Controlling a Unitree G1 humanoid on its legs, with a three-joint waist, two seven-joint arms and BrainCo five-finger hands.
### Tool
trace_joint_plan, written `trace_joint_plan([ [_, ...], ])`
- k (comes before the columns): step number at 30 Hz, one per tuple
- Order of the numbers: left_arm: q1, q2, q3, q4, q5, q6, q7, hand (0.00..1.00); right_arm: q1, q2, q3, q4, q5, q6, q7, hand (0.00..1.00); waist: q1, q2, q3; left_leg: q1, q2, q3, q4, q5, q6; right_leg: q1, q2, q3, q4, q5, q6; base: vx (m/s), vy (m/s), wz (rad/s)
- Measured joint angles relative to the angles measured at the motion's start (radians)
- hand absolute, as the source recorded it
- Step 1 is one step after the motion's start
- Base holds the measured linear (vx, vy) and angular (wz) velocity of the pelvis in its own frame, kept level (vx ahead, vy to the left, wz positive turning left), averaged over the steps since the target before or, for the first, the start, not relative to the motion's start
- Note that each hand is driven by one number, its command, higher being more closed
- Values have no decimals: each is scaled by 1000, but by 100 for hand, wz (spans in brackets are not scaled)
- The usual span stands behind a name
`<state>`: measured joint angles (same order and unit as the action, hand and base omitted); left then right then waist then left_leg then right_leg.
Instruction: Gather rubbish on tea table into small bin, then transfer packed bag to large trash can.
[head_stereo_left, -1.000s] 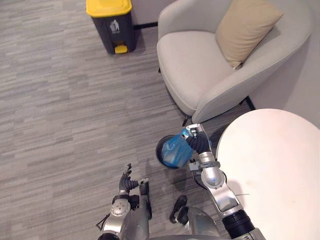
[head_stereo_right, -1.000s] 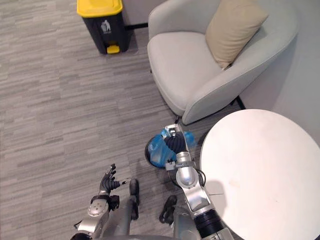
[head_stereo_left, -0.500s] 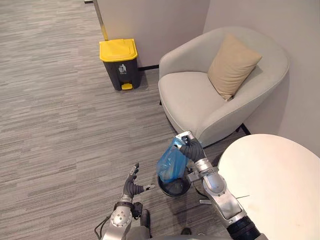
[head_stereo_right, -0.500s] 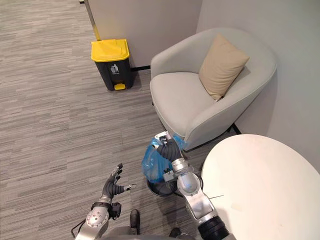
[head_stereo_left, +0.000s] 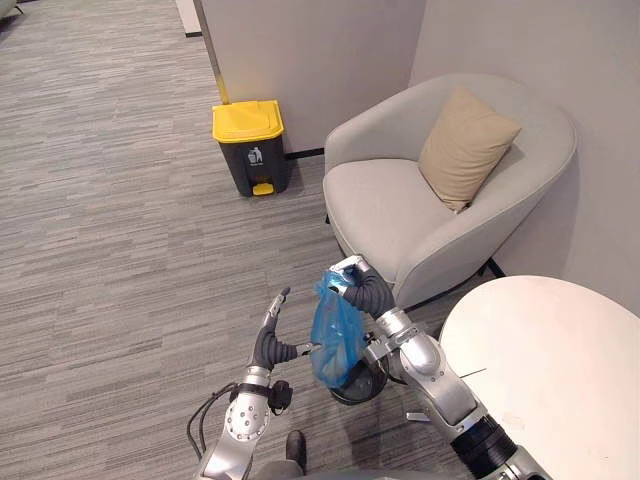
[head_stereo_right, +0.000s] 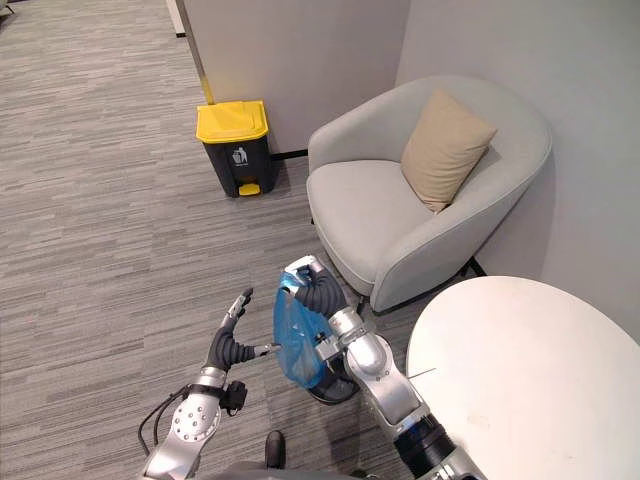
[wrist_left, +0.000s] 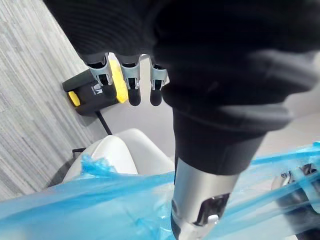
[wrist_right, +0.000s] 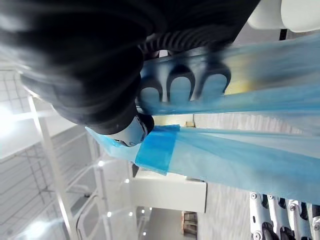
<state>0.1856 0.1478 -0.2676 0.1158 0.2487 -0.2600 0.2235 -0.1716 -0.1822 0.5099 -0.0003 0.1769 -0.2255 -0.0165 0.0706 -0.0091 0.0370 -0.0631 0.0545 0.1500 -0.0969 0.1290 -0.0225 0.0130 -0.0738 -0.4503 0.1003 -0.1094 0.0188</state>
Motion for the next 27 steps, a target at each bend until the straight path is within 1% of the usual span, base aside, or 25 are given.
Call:
trace_joint_plan([
  [3, -22, -11, -16, -6, 2, 1, 0, 0, -18, 13, 23, 6, 18, 0, 1, 100, -1, 0, 0, 0, -1, 1, 0, 1, 1, -1, 0, 3, -1, 2, -3, 0, 0, 0],
  [7, -39, -31, -49, -6, 22, 13, 0, 0, -32, 23, 39, 8, 30, 0, 0, 100, 0, 5, -4, 0, -1, 1, -1, 3, 4, -1, 0, 6, -2, 4, -4, 0, 0, 0],
  [11, -40, -50, -54, -6, 32, 24, 0, 0, -35, 41, 48, 8, 49, 0, 0, 100, 0, 13, -9, 1, 0, 1, -6, 5, 4, -1, 1, 7, -2, 6, -5, 0, 0, 0],
  [16, -40, -67, -54, -5, 40, 41, 3, 0, -62, 58, 66, 8, 58, 1, 0, 100, 0, 15, -11, 1, 0, 1, -6, 9, 5, 1, 2, 8, -10, 15, -4, 0, 0, 0],
  [20, -40, -75, -54, -3, 53, 59, 35, 0, -78, 75, 96, 8, 79, 1, 1, 100, 1, 14, -13, 2, -1, 1, -6, 10, 7, 1, 2, 9, -17, 21, 0, 0, 0, 0],
  [22, -40, -75, -53, -2, 68, 60, 44, 0, -79, 88, 101, 7, 91, 1, 0, 100, 1, 13, -13, 2, -2, 1, -6, 11, 8, 1, 2, 9, -17, 22, 1, 0, 0, 0],
  [23, -39, -75, -53, -2, 78, 63, 53, 0, -79, 99, 108, 7, 105, 1, 0, 100, 1, 13, -17, 2, -2, 1, -6, 11, 8, 1, 2, 9, -17, 22, 1, 0, 0, 0],
  [27, -38, -85, -44, 4, 100, 83, 88, 0, -79, 101, 149, -33, 136, 1, 2, 100, 1, 13, -36, 2, -3, 0, -6, 11, 8, 1, 1, 9, -19, 23, 2, 0, 0, 0],
])
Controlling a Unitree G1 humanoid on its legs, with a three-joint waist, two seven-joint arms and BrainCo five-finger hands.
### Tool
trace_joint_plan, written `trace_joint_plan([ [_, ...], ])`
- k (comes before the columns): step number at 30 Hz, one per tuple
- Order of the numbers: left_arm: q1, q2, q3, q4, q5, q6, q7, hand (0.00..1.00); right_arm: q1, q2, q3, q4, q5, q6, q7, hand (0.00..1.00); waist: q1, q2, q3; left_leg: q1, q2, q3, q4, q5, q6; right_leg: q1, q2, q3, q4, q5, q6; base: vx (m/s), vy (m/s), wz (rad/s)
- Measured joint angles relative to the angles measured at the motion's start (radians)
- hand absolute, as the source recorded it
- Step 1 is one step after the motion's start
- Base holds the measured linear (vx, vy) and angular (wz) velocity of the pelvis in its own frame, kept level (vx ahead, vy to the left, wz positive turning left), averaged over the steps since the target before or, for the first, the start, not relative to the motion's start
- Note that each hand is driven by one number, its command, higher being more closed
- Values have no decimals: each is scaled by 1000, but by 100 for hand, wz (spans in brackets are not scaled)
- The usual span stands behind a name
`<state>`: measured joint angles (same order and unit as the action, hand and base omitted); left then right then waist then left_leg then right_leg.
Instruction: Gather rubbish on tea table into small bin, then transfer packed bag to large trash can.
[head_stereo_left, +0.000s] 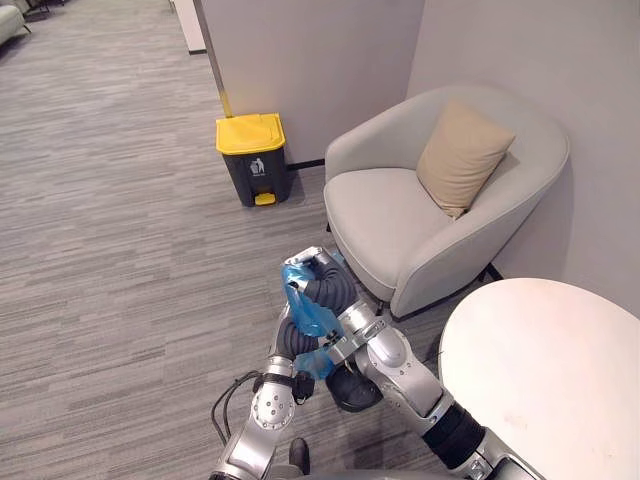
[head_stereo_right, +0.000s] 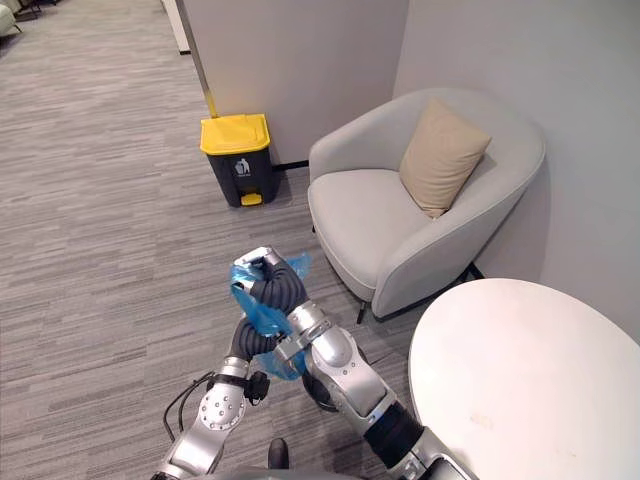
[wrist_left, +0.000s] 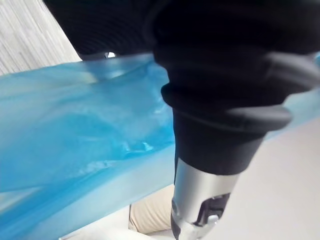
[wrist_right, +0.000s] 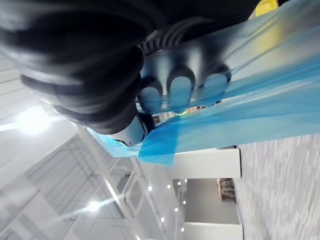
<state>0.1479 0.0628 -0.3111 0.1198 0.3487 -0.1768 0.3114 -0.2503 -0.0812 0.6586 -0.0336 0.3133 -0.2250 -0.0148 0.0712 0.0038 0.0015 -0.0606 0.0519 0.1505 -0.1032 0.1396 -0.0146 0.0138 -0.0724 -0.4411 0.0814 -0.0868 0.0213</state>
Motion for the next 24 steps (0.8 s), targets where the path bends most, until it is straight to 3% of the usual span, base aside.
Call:
trace_joint_plan([
  [8, -1, -24, 8, 52, 17, 42, 21, 0, 0, 27, 17, -45, 8, 0, -3, 100, -1, -5, -5, 2, 1, 2, 0, 0, 0, 0, 0, 4, 0, 2, 0, 0, 0, 0],
  [24, -16, -24, 9, 166, 16, 64, 19, 0, 0, 32, 67, -45, 45, 9, 5, 100, -1, -19, -14, 4, 3, 17, 0, 0, 0, -1, -1, 20, -15, 16, -1, 0, 0, -2],
])
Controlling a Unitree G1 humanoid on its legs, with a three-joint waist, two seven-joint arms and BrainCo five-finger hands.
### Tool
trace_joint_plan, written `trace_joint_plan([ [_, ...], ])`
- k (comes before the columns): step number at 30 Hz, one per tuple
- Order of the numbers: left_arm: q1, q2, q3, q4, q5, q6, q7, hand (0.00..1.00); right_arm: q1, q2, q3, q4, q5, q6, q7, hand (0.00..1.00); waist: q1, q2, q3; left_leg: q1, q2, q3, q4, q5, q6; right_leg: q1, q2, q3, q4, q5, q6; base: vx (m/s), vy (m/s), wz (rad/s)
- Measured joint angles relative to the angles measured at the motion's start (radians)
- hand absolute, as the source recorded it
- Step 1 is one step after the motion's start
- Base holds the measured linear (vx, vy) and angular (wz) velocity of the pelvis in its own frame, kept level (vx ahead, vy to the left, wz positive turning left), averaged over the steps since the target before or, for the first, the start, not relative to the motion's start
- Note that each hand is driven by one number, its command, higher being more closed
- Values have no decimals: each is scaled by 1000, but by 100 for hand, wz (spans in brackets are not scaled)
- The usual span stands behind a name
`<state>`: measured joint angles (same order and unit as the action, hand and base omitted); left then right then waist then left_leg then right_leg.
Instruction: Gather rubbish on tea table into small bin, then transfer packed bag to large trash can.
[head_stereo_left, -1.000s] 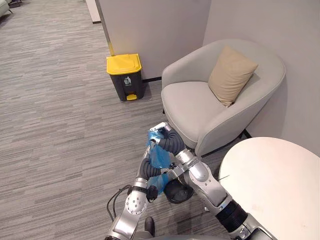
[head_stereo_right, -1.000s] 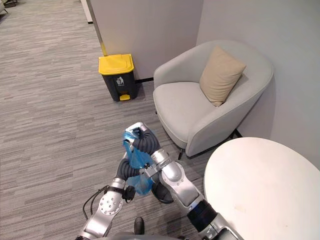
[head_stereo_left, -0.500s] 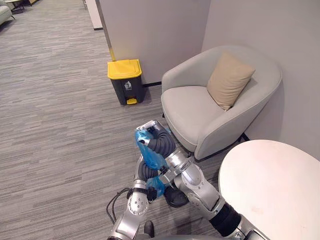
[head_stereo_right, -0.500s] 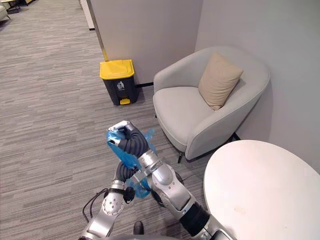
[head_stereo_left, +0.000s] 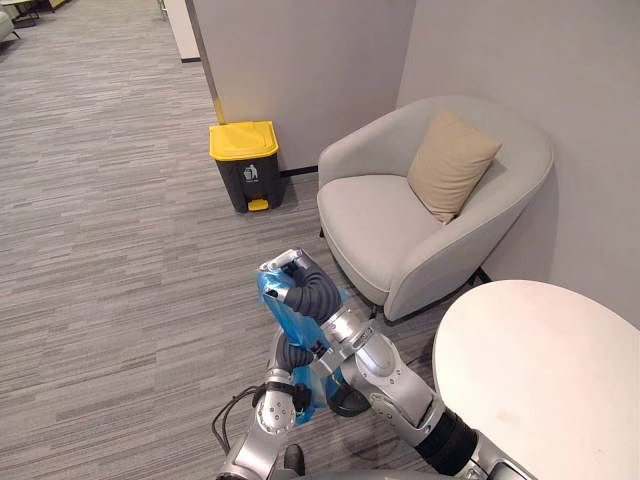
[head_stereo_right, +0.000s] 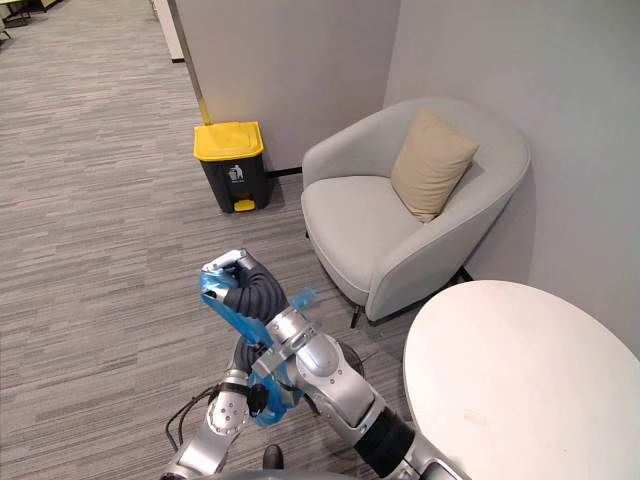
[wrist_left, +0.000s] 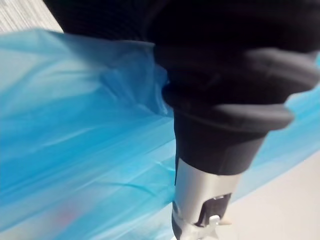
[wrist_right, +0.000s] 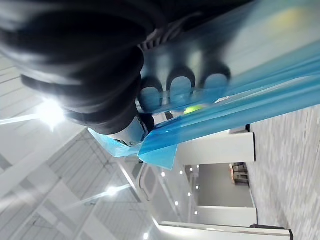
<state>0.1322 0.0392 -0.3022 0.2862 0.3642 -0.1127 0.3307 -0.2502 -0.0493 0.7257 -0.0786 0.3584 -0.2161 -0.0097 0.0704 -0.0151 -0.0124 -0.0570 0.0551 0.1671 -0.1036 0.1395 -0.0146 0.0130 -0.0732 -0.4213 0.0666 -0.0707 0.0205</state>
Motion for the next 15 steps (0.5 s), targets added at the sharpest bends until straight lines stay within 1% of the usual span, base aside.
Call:
trace_joint_plan([
  [3, 0, 0, 0, 1, 1, 3, 0, 0, 0, 2, 10, 0, 38, 0, 16, 100, 0, -1, -1, 0, 0, 0, 0, 0, 0, 0, 0, 1, 0, 0, 0, 0, 0, 0],
  [6, -1, 0, 0, 1, 1, 16, 2, 0, -2, 3, 47, 0, 74, 1, 36, 100, 0, -3, -2, 0, 0, 0, 0, 0, 0, 0, 0, 1, -1, 1, 0, 0, 0, 0],
  [10, -7, -1, 0, -1, 1, 18, 6, 0, -13, 4, 79, -3, 120, 6, 58, 100, 0, -5, -5, 0, 0, 0, 0, 0, 0, 0, 0, 1, -1, 1, 0, 0, 0, 0],
  [11, -11, -1, 0, -2, 1, 19, 20, 0, -13, 4, 84, -12, 146, 7, 62, 100, 1, -9, -8, 0, 0, 0, 0, 0, 0, 0, 0, 1, -1, 1, 0, 0, 0, 0],
  [15, -47, -2, 1, -4, 1, 21, 42, 0, -20, 6, 113, -28, 173, 8, 80, 100, 0, -9, -21, 0, -1, 0, 0, 0, 0, 0, 0, 1, 0, 1, 0, 0, 0, 0],
])
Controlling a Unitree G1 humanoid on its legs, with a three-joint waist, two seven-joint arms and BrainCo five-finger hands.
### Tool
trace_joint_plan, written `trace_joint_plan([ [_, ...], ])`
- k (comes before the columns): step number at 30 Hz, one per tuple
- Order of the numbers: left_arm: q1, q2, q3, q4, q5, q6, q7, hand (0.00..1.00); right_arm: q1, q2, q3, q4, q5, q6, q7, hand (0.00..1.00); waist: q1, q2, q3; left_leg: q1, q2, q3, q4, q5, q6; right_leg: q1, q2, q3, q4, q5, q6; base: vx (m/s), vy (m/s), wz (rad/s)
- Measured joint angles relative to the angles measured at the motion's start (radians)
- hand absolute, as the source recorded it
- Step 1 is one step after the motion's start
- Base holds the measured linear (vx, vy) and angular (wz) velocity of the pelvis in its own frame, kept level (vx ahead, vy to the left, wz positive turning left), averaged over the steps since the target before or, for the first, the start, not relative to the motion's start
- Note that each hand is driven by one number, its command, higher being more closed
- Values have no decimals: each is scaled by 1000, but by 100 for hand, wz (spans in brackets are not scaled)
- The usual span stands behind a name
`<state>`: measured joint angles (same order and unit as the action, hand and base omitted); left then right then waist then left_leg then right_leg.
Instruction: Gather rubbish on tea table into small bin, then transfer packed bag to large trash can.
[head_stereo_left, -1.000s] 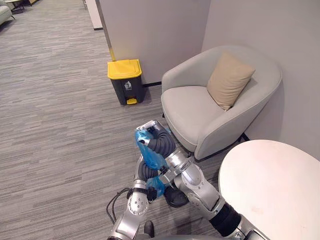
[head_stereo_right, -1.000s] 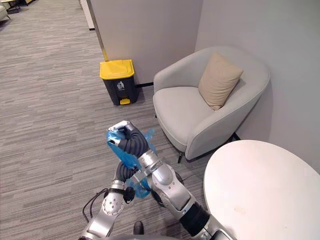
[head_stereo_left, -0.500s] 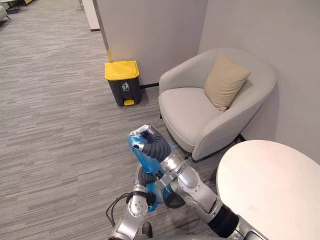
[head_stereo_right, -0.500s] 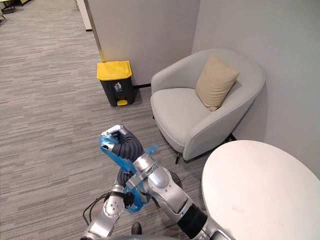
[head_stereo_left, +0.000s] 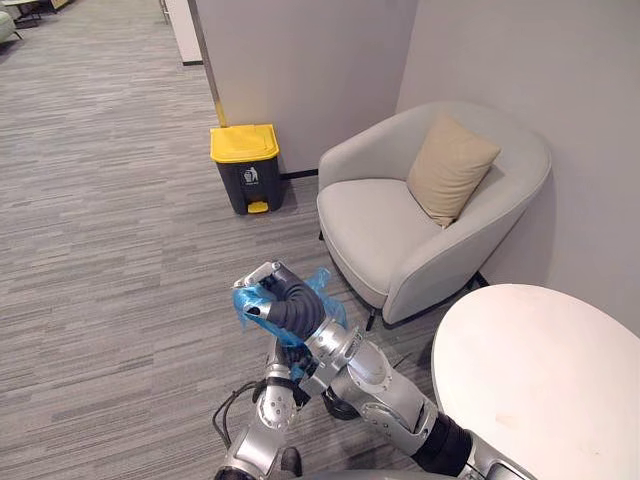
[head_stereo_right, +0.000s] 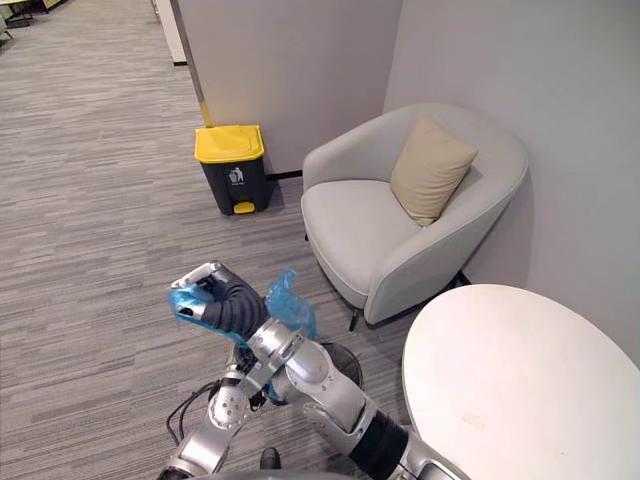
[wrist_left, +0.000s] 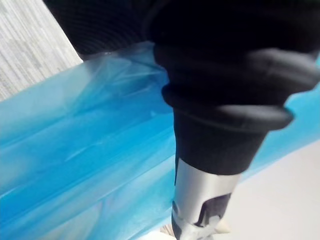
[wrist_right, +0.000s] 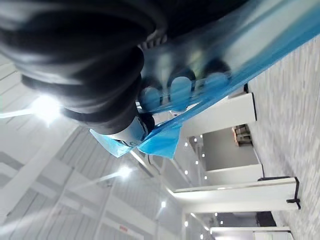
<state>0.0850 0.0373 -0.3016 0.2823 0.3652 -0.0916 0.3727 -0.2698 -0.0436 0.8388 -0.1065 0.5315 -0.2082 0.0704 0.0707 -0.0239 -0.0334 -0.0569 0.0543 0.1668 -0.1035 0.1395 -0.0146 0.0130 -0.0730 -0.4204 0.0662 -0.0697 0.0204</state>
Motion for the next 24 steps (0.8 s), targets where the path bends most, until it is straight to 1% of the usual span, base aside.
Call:
trace_joint_plan([
  [6, -55, -17, 7, 0, 0, 12, 30, 0, -21, 18, 5, 0, 34, 0, 0, 100, 0, 1, -9, 3, 1, 0, 0, 0, 0, 1, 0, 2, 1, 1, -1, 0, 0, 0],
  [7, -68, -22, 11, 0, 0, 18, 37, 100, -22, 23, 7, 0, 50, 0, 0, 100, 0, 1, -9, 3, 1, 0, 0, 0, 0, 0, 0, 2, 1, 1, -1, 0, 0, 0],
  [13, -115, -26, 23, 1, -25, 18, 49, 100, -65, 32, 25, 0, 90, 0, -2, 100, -1, 1, -10, 3, 0, 0, 0, 0, 0, 0, -1, 4, 1, 1, -2, 0, 0, 0],
  [18, -149, -25, 21, 2, -84, 15, 48, 100, -86, 33, 40, 0, 95, 0, -3, 100, -2, 1, -10, 3, 0, 0, 0, 0, 0, 0, -1, 4, 1, 1, -2, 0, 0, 0],
  [24, -152, -25, 21, 2, -112, 11, 45, 100, -86, 34, 41, 0, 94, 0, -1, 100, -3, 2, -10, 4, 0, 1, 0, 1, 0, 0, -1, 6, 0, 1, -2, 0, 0, 0],
])
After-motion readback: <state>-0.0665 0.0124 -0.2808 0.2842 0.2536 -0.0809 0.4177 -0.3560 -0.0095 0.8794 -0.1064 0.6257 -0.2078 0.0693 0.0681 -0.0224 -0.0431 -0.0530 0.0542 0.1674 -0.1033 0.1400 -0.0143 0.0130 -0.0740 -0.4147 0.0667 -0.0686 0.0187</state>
